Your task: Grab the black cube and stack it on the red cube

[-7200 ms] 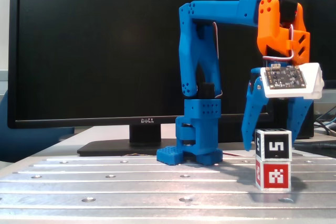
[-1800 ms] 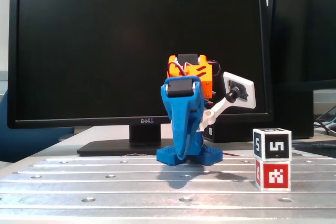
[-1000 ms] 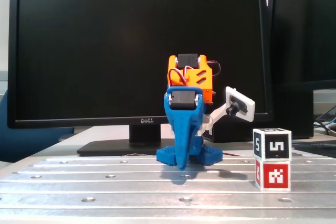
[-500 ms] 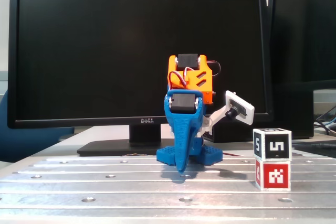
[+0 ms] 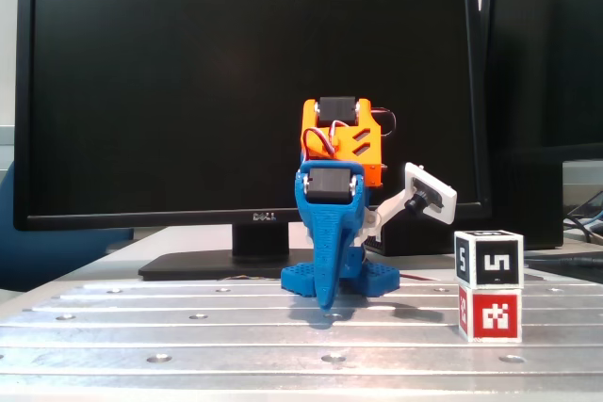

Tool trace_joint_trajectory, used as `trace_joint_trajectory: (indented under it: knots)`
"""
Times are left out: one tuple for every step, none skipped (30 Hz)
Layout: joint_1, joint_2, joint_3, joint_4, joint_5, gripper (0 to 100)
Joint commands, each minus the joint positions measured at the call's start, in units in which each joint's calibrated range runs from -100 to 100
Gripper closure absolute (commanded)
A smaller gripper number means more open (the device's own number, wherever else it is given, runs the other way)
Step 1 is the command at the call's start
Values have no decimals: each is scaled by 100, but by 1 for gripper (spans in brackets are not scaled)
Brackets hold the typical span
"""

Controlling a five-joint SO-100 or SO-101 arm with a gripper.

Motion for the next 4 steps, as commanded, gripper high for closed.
trace_joint_trajectory:
  knots:
    - [19,-18,18,16,-14,99]
    - [19,-18,18,16,-14,99]
    - [19,-18,18,16,-14,99]
    - [19,-18,18,16,-14,99]
